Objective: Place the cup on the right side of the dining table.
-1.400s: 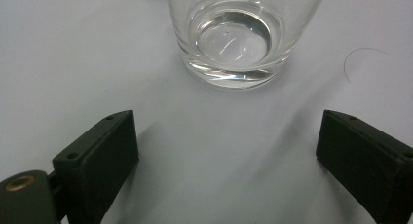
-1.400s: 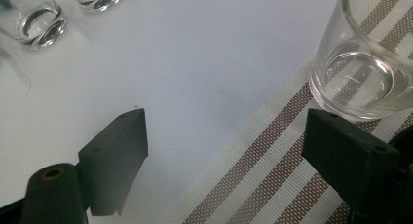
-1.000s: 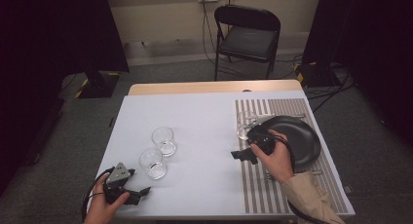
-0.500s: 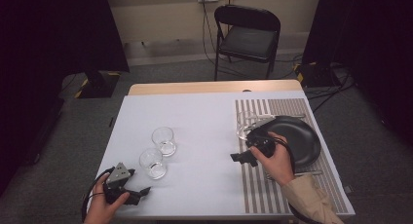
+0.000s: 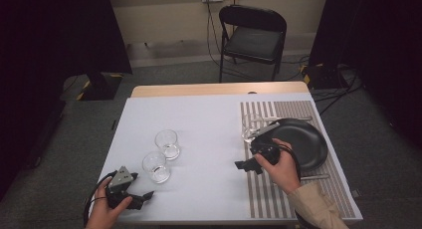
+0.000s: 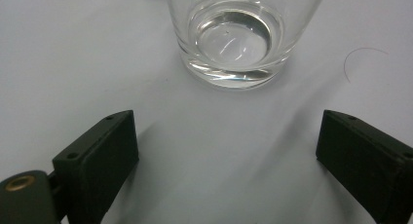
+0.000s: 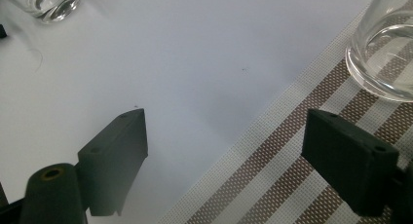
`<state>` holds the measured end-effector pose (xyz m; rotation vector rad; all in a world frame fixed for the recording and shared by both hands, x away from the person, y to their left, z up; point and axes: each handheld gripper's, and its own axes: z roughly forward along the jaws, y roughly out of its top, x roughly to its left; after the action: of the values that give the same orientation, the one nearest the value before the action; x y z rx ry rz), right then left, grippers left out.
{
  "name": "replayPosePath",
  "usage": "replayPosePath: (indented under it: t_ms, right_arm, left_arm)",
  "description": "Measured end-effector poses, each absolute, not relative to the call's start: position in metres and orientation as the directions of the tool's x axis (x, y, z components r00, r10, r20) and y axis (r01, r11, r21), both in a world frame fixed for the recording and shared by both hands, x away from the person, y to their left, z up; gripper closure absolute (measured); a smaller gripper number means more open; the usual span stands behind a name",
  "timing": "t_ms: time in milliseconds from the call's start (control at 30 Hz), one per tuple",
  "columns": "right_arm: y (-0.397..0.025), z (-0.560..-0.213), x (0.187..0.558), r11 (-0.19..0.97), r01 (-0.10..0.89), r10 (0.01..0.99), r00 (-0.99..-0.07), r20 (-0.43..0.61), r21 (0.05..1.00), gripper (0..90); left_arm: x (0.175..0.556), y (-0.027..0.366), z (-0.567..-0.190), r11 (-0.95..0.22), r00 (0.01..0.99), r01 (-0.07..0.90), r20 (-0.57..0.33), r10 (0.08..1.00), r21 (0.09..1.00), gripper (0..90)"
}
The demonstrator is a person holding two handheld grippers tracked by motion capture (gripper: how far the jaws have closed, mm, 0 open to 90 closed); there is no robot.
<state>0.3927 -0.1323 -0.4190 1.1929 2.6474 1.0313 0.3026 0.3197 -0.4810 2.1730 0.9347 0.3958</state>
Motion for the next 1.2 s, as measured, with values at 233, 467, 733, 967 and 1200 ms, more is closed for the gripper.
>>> replayPosePath:
  t_ms: [233, 467, 733, 967, 1200]
  right_arm:
    - [-0.131, -0.422, 0.390, 0.483, 0.643, 0.680, -0.703, 0.208, 0.594, 15.9]
    - [-0.131, -0.425, 0.389, 0.490, 0.640, 0.674, -0.709, 0.208, 0.592, 16.0]
    - [-0.129, -0.429, 0.386, 0.492, 0.637, 0.667, -0.714, 0.214, 0.593, 16.1]
    - [-0.128, -0.432, 0.385, 0.497, 0.637, 0.664, -0.716, 0.214, 0.590, 16.2]
    - [-0.127, -0.435, 0.384, 0.500, 0.637, 0.658, -0.720, 0.221, 0.587, 16.2]
  left_arm:
    - [0.303, 0.320, -0.481, -0.473, 0.689, 0.502, -0.004, 0.725, 0.725, 7.5]
    - [0.303, 0.320, -0.481, -0.472, 0.689, 0.501, -0.004, 0.725, 0.725, 7.4]
    - [0.303, 0.320, -0.481, -0.473, 0.689, 0.501, -0.004, 0.724, 0.725, 7.5]
    - [0.303, 0.320, -0.481, -0.472, 0.689, 0.502, -0.005, 0.725, 0.725, 7.5]
    - [0.303, 0.320, -0.481, -0.472, 0.689, 0.502, -0.005, 0.725, 0.725, 7.5]
